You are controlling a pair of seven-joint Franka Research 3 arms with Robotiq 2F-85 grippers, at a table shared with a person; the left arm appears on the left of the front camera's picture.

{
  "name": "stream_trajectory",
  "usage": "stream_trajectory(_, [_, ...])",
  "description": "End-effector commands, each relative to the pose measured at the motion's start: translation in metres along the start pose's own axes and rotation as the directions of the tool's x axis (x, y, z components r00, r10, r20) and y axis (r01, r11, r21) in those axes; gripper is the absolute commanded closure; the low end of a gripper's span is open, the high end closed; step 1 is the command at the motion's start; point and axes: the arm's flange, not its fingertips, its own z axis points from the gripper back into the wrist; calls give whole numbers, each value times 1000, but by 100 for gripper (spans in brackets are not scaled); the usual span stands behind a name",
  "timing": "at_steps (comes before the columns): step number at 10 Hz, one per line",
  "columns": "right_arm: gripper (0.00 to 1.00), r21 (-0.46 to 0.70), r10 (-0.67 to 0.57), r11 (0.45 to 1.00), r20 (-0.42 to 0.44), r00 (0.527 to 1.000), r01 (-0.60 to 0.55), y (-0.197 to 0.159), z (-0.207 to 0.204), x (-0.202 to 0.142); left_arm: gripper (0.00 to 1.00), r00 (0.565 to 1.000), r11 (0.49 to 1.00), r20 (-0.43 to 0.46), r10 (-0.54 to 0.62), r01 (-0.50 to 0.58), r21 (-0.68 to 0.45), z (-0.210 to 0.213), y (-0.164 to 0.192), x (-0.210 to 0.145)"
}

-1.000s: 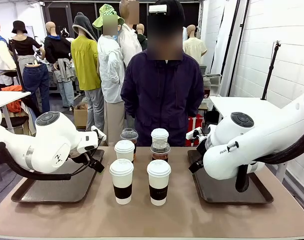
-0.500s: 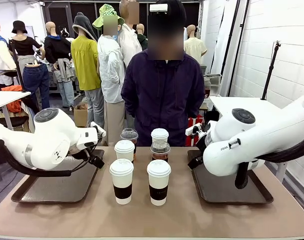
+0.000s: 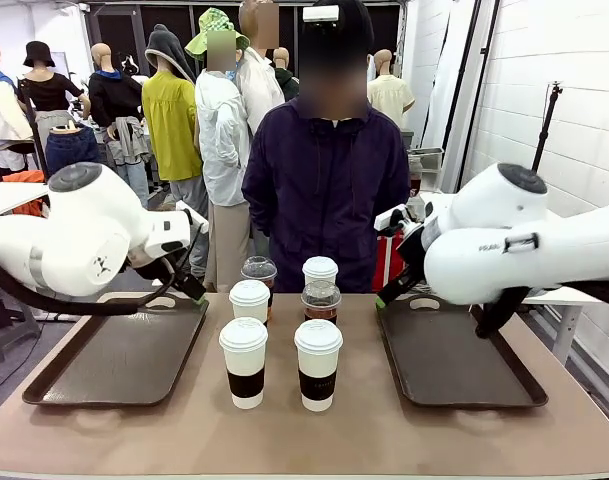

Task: Distribute the coffee onto the tray.
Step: Pick up one iced Americano and place it on the right Handle tray.

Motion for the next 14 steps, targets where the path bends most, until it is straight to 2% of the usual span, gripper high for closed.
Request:
stream_trajectory(1, [0,49,53,997,-2,999,-53,-5,10,4,0,1000,1000,-12,10,-10,-5,22,-1,5])
stream_trajectory(5, [0,69,52,996,-5,999,-51,-7,12,8,0,1000,1000,-6,23,-23,-19,29,4,3])
stream_trajectory(7, [0,103,71,992,56,996,-76,-14,29,8,0,997,997,76,7,-1,-77,43,14,-2])
stream_trajectory(8, [0,145,87,984,104,991,-101,-18,41,6,0,989,990,149,-13,34,-135,53,19,-8])
stream_trajectory(11, [0,212,128,961,226,966,-177,-31,62,3,0,954,971,294,-65,129,-202,70,37,-28])
stream_trajectory(12, [0,223,130,956,254,958,-189,-34,64,4,0,937,961,342,-67,153,-231,73,42,-33])
stream_trajectory(14, [0,281,123,935,315,941,-217,-45,67,6,0,920,949,392,-10,131,-285,73,49,-40])
